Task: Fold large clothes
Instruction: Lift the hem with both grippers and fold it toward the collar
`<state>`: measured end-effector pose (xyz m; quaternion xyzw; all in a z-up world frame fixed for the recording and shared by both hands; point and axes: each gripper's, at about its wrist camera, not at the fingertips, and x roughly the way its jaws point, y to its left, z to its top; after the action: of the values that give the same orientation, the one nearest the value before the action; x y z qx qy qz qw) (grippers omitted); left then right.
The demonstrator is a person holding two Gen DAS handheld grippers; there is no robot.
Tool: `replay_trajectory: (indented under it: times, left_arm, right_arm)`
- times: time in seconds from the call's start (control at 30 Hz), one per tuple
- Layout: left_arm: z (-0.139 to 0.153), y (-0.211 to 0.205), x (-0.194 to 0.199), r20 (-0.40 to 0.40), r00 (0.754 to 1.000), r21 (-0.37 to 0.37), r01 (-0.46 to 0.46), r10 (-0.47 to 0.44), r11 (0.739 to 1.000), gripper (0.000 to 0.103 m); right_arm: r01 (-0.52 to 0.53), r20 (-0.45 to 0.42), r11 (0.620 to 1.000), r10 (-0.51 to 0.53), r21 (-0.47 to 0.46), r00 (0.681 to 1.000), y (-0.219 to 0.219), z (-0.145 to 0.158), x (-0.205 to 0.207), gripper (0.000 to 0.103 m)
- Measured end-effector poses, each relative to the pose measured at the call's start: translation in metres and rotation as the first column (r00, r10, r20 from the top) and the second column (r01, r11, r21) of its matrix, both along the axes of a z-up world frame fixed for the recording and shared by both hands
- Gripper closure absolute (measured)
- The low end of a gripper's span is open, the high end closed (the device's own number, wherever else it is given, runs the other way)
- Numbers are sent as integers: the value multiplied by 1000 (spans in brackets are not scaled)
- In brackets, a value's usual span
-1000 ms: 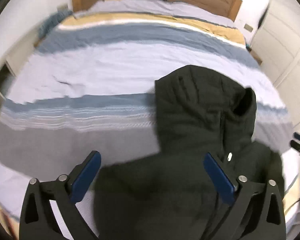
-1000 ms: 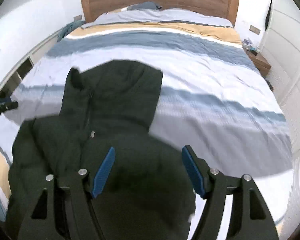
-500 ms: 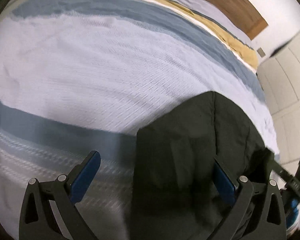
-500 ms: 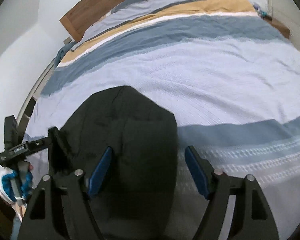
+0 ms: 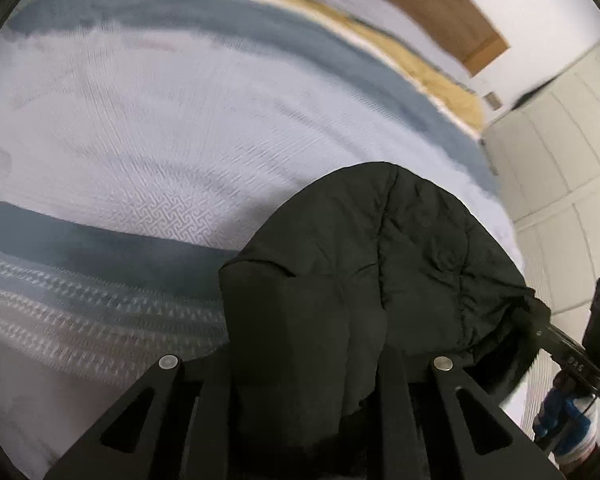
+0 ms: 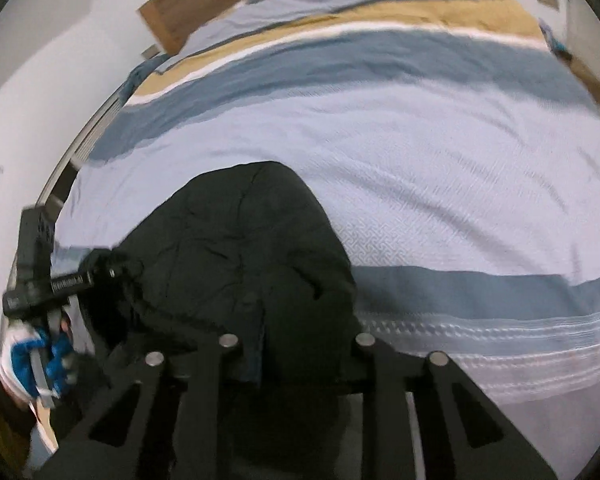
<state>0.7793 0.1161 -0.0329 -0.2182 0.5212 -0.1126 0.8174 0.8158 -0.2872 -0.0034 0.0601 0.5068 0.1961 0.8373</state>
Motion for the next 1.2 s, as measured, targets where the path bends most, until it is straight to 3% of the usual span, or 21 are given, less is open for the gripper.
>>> replay_trajectory:
  times: [0.17, 0.33, 0.43, 0.53, 0.63, 0.77, 0.83, 0.9, 0.97, 1.1, 1.2]
  left_arm:
    - [41, -2, -66, 72, 995, 66, 58, -62, 996, 86]
    - [53, 2, -143, 113, 988, 96, 94, -105, 991, 86]
    - [33, -3, -187, 104, 984, 125, 134, -148, 983, 86]
    - [6, -7, -214, 72, 985, 122, 146, -156, 982, 84]
    - [-10, -15, -228, 68, 986, 128, 142, -151, 982, 81]
    - [-13, -21, -235, 82, 984, 164, 146, -161, 976, 77]
    - [-12, -25, -238, 81, 984, 172, 141, -157, 975, 72]
    - [-6, -28, -244, 82, 983, 176, 146, -162, 974, 53]
    - [0, -32, -252, 86, 981, 189, 158, -176, 969, 45]
    - [10, -34, -269, 74, 977, 230, 178, -200, 957, 32]
    - [19, -27, -283, 57, 981, 232, 169, -187, 958, 29]
  right_arm:
    - [-46, 39, 999, 45, 12, 998, -7, 45, -61, 82]
    - [-73, 62, 996, 70, 46, 996, -10, 60, -129, 82]
    - [-67, 53, 995, 64, 69, 997, -18, 48, -169, 81]
    - [-46, 0, 994, 46, 95, 999, -25, 15, -204, 81]
    - [-23, -46, 996, 26, 85, 999, -30, -20, -229, 81]
    - [-22, -37, 999, 23, 50, 999, -31, -46, -243, 80]
    - [-14, -27, 999, 15, 48, 1000, -32, -47, -244, 80]
    - [-15, -15, 999, 16, 38, 1000, -31, -44, -246, 77]
    - [-36, 0, 999, 36, 10, 999, -29, -39, -251, 73]
    - [-55, -1, 998, 55, -24, 999, -30, -31, -259, 67]
    - [-46, -18, 999, 46, -22, 999, -42, -25, -269, 62]
